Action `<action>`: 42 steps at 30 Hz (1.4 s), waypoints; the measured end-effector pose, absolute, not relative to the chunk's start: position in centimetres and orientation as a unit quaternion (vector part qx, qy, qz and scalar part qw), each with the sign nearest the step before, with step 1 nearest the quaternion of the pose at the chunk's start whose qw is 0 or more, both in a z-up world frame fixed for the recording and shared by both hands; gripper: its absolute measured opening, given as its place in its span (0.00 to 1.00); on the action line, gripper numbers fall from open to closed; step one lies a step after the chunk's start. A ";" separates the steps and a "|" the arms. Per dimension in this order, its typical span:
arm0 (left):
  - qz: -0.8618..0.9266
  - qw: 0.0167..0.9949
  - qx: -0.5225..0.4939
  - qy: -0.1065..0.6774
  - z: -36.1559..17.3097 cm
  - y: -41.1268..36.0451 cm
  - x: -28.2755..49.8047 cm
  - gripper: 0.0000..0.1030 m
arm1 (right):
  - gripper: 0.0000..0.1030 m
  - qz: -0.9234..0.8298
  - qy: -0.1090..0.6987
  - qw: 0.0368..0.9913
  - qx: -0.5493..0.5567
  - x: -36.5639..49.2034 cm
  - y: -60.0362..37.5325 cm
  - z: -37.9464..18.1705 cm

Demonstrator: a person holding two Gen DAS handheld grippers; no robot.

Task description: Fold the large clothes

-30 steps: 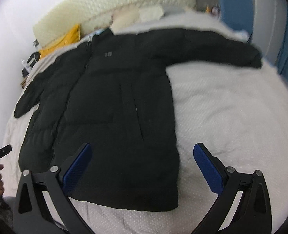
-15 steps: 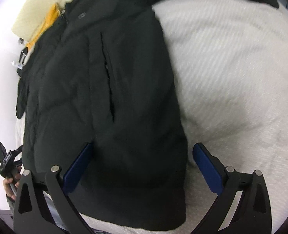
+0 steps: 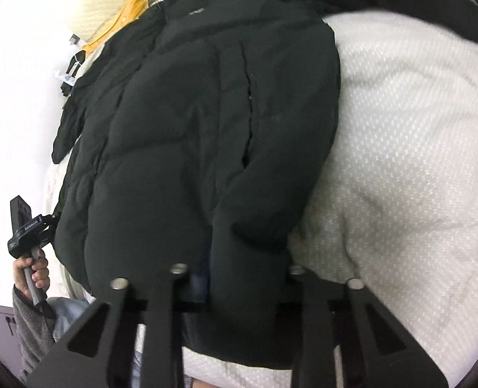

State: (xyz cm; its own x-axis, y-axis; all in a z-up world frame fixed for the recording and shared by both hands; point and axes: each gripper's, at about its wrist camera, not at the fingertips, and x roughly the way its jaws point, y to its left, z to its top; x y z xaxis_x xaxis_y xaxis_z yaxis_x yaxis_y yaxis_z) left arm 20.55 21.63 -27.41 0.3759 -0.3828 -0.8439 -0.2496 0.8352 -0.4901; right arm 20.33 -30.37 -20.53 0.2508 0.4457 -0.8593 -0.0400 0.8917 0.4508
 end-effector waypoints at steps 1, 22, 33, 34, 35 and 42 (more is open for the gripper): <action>-0.041 0.780 -0.282 0.557 -26.9 21.6 20.3 0.24 | 0.12 0.160 0.589 0.774 0.169 20.3 -30.2 -20.1; -0.044 0.765 -0.186 0.615 -21.0 21.4 12.9 0.06 | 0.08 0.226 0.623 0.745 0.075 15.9 -31.7 -15.7; -0.021 0.734 -0.160 0.660 -23.7 22.0 15.4 0.18 | 0.17 0.244 0.669 0.702 0.014 18.4 -30.7 -20.6; -0.019 0.732 -0.166 0.661 -23.6 22.3 15.5 0.18 | 0.22 0.244 0.666 0.705 0.009 18.5 -30.7 -20.5; -0.016 0.731 -0.174 0.660 -23.4 22.5 15.5 0.19 | 0.33 0.244 0.663 0.708 0.006 18.0 -30.9 -20.2; 0.017 0.749 -0.148 0.645 -20.9 23.1 13.7 0.59 | 0.66 0.217 0.629 0.746 0.027 16.5 -33.1 -16.4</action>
